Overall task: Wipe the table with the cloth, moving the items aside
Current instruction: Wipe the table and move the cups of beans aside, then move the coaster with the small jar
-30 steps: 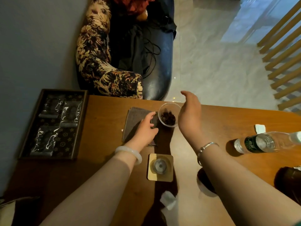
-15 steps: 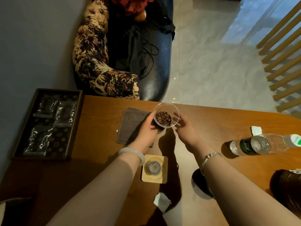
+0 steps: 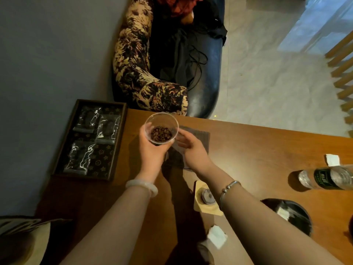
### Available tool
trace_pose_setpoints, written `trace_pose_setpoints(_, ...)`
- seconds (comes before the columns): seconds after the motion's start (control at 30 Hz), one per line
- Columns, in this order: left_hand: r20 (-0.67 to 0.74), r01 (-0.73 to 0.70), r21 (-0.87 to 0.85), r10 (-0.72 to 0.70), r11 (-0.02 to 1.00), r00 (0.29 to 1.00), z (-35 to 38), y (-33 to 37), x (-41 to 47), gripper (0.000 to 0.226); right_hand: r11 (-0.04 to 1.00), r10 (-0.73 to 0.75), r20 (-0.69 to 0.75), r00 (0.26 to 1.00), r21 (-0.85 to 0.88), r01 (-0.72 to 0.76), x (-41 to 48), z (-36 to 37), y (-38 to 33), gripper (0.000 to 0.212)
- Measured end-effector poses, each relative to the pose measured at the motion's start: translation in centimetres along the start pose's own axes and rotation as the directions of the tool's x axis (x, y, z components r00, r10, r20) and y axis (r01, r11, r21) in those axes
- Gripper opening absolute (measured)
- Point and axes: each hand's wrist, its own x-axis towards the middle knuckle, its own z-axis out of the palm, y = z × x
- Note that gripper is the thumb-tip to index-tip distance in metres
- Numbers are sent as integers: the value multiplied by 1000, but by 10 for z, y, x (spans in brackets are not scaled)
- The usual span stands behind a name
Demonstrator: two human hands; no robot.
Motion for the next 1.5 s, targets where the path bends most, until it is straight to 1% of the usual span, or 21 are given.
trace_pose_setpoints(0.1, -84, 97, 10, -96, 995, 992, -28, -15, 12, 84, 997, 80, -6, 997, -10, -80, 3, 10, 13, 60)
trace_pose_setpoints(0.17, -115, 131, 23, -127, 991, 985, -42, -25, 20, 84, 992, 122, -34, 992, -15, -122, 1, 6, 22, 56)
trace_pose_setpoints(0.27, -129, 126, 38, -121, 991, 984, -56, -40, 30, 85, 987, 135, -104, 985, -76, -143, -3, -6, 33, 52)
trace_pose_setpoints(0.37, -130, 123, 7, -121, 992, 984, -59, -48, 33, 88, 980, 149, -175, 973, -106, -169, -6, -18, 41, 49)
trace_pose_setpoints(0.5, -142, 113, -31, -116, 993, 983, -58, -51, 31, 85, 967, 171, -229, 958, -147, -207, -11, -34, 54, 48)
trace_pose_setpoints(0.57, -156, 130, -24, -132, 991, 979, -56, -49, 28, 89, 960, 178, -252, 951, -168, -225, -15, -42, 59, 41)
trace_pose_setpoints(0.67, -241, 266, -67, -274, 962, 931, -47, -43, 12, 97, 944, 179, -299, 937, -215, -249, -18, -52, 66, 37)
trace_pose_setpoints(0.7, -267, 320, -65, -325, 945, 907, -42, -41, 2, 92, 934, 185, -316, 930, -237, -266, -20, -54, 66, 37)
trace_pose_setpoints(0.73, -271, 367, -47, -365, 929, 891, -37, -40, -11, 82, 923, 196, -339, 920, -254, -290, -22, -57, 68, 36)
trace_pose_setpoints(0.77, -235, 401, -25, -395, 916, 888, -30, -41, -24, 66, 914, 211, -370, 905, -253, -316, -25, -58, 69, 34)
trace_pose_setpoints(0.8, -155, 420, 3, -414, 908, 897, -22, -44, -39, 48, 906, 237, -416, 878, -230, -354, -31, -59, 72, 31)
trace_pose_setpoints(0.83, -40, 431, 44, -430, 901, 902, -14, -46, -53, 35, 897, 265, -471, 841, -199, -394, -38, -59, 74, 27)
trace_pose_setpoints(0.87, 90, 434, 98, -442, 896, 893, -5, -49, -66, 30, 881, 296, -526, 797, -172, -441, -45, -58, 78, 24)
trace_pose_setpoints(0.93, 302, 434, 205, -478, 877, 825, 10, -54, -88, 30, 836, 375, -585, 719, -121, -535, -60, -52, 89, 26)
trace_pose_setpoints(1.0, 401, 465, 245, -525, 851, 751, 22, -56, -104, 33, 797, 461, -580, 672, -63, -601, -73, -43, 98, 31)
trace_pose_setpoints(1.1, 442, 493, 271, -562, 827, 699, 35, -55, -120, 40, 767, 529, -565, 633, -2, -642, -84, -33, 107, 37)
trace_pose_setpoints(1.17, 446, 498, 294, -578, 816, 683, 41, -55, -126, 40, 735, 564, -574, 594, 21, -677, -88, -30, 110, 44)
trace_pose_setpoints(1.2, 441, 501, 304, -586, 810, 680, 44, -55, -128, 39, 724, 576, -565, 591, 17, -689, -90, -30, 114, 46)
trace_pose_setpoints(1.27, 425, 515, 310, -601, 799, 677, 46, -54, -130, 38, 736, 581, -522, 625, 9, -677, -95, -28, 121, 48)
trace_pose_setpoints(1.4, 427, 546, 262, -603, 796, 674, 42, -51, -133, 38, 799, 551, -456, 699, 46, -600, -110, -20, 119, 53)
trace_pose_setpoints(1.5, 425, 492, 255, -553, 833, 717, 32, -55, -132, 39, 820, 530, -438, 726, 49, -570, -116, -12, 104, 58)
